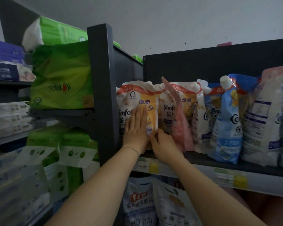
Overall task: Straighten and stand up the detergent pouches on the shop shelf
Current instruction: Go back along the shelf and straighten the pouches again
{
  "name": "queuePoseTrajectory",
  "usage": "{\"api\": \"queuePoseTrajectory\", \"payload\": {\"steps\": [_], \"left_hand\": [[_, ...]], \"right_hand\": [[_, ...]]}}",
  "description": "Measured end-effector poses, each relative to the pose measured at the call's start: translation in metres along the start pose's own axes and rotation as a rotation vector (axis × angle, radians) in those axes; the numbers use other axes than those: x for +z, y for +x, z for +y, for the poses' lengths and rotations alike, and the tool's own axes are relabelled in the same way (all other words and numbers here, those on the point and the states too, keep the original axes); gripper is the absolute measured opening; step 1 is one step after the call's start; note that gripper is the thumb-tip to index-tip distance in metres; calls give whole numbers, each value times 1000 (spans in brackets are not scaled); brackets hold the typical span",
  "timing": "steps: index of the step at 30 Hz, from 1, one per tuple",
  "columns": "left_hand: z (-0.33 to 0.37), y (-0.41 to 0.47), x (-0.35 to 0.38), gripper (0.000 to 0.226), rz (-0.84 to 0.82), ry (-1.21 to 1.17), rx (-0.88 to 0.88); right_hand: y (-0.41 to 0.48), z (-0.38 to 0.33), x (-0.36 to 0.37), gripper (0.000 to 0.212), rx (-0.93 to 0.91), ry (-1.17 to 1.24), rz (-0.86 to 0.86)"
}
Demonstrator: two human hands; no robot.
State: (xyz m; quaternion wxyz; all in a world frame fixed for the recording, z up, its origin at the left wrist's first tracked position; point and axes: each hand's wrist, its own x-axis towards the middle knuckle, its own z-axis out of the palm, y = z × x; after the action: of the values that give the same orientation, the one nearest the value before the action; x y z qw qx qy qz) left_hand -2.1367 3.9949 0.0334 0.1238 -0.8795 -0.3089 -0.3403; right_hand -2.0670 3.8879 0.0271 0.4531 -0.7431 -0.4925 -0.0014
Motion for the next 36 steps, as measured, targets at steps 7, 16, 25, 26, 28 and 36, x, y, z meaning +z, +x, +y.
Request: {"api": "queuePoseTrajectory", "payload": {"steps": [7,16,25,26,28,36], "left_hand": [[2,-13,-18,90,3,32,21],[36,-28,-21,45,311,-156,233],[80,-7,8,41,-158,-737,-53],[79,-7,10,45,-164,-727,-53],[78,-8,12,58,-167,-743,-56],[83,-2,12,105,-401,-839,-120]], "right_hand": [[-19,-9,-20,15,-49,-92,149],[-41,22,-64,18,-108,-388,370],[-31,40,-62,17,91,-160,277],[-32,40,-62,17,101,-141,289],[-34,40,-62,17,110,-126,317],[-42,38,-62,23,87,-134,349]]}}
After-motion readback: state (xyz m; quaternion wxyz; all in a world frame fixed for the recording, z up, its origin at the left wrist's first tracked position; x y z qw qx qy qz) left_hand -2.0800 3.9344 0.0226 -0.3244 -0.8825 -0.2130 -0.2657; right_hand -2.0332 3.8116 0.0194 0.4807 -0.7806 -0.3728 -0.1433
